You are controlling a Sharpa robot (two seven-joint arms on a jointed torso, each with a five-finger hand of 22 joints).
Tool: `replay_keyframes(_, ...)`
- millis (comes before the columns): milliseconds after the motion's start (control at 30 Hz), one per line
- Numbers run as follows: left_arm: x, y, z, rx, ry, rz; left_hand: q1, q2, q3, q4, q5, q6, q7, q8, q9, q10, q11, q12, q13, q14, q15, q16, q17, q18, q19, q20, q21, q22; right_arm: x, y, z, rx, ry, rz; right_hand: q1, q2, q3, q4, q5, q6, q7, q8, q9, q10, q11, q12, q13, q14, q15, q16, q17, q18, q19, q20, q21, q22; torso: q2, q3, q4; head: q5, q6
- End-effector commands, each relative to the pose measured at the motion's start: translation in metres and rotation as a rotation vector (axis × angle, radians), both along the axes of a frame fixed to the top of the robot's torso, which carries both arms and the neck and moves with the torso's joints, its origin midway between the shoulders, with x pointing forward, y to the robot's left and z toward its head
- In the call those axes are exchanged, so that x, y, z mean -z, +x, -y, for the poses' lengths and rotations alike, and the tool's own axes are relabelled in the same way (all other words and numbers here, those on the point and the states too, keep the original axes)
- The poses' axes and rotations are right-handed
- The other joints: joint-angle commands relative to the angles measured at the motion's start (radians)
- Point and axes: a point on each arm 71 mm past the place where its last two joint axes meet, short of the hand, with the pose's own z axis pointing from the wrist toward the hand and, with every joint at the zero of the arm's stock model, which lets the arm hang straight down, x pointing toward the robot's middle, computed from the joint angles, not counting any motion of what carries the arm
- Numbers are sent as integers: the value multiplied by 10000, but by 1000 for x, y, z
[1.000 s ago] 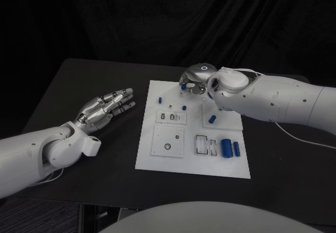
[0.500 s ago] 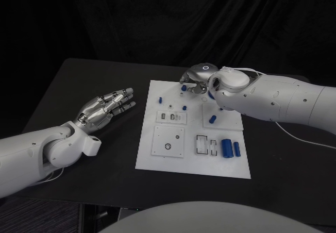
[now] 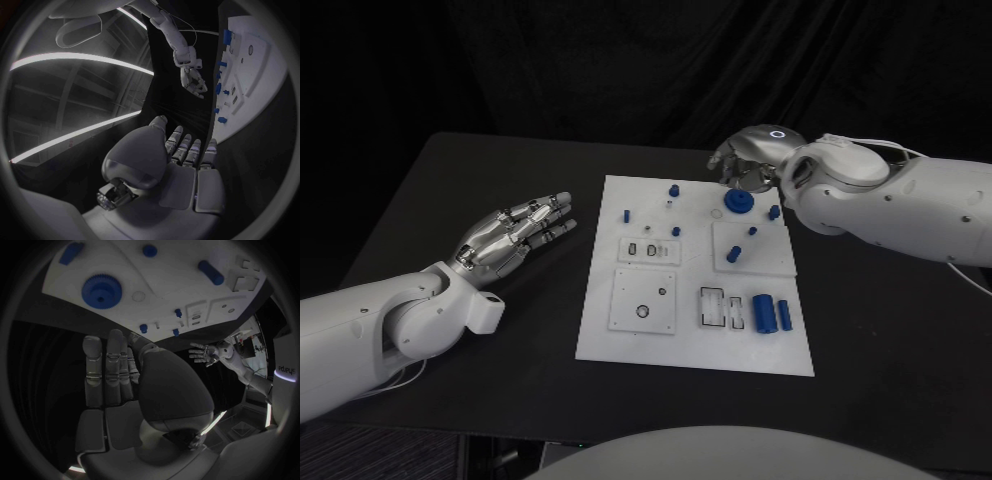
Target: Assemble the parts on the task board
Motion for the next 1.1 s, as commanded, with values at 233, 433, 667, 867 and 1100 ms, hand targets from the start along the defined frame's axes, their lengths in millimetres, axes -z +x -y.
replay_keyframes(233, -12, -1, 0, -313, -1126, 1302, 111, -31, 146, -97, 77, 104, 59, 50, 13, 56, 52, 61, 10, 26, 58, 26, 5, 117, -237, -39, -139, -81, 2, -13, 58, 1544, 1147, -1188, -1367, 5, -767, 1023, -200, 229, 150, 2, -229, 3784, -297, 8776, 9554, 1907, 39, 4662, 6630, -437, 1462, 2, 1886, 2034, -77, -33, -10, -186, 122)
replay_keyframes(433, -11, -1, 1, -278, -1182, 1323, 93, -21, 200, -147, 84, 127, 70, 58, 15, 66, 70, 77, 12, 19, 63, 24, 2, 75, -336, -78, -210, -111, 4, -12, 69, 1830, 1135, -1279, -1974, 141, -1208, 1435, -185, 273, 129, 18, -214, 6105, -331, 10251, 11906, 2972, -12, 6533, 9437, -780, 2410, -44, 3663, 3609, -97, -32, 45, -224, 222)
replay_keyframes(667, -10, -1, 1, -263, -1198, 1296, 95, -20, 207, -154, 84, 125, 69, 58, 15, 58, 73, 68, 10, 11, 65, 21, 0, 74, -321, -78, -199, -104, 12, -8, 70, 2044, 933, -1630, -2051, 170, -1360, 1447, -289, 96, 97, -72, -252, 6105, -382, 10251, 11906, 3274, -78, 6894, 10021, -920, 2845, -104, 4330, 4158, -89, -28, -103, -156, 243)
replay_keyframes(867, -8, -1, 1, -216, -1207, 1240, 101, -14, 236, -179, 83, 114, 64, 54, 12, 52, 80, 64, 8, 13, 70, 22, 1, 85, -267, -65, -158, -80, 21, -2, 66, 2057, 861, -1736, -1975, 177, -1373, 1378, -373, -30, 89, -108, -288, 6105, -391, 10251, 11906, 3150, -88, 6720, 9764, -879, 2743, -114, 4198, 4092, -121, 13, -94, -176, 215)
replay_keyframes(1100, -7, -1, 1, -172, -1207, 1176, 85, -12, 295, -220, 77, 90, 77, 48, 8, 42, 78, 61, 7, 6, 79, 20, -2, 121, -196, -19, -110, -51, 31, 1, 60, 2000, 865, -1759, -1768, 200, -1362, 1207, -368, -18, 96, -67, -303, 5555, -392, 9936, 11400, 2944, -90, 6399, 9352, -783, 2474, -114, 3816, 3891, -125, 10, -100, -162, 203)
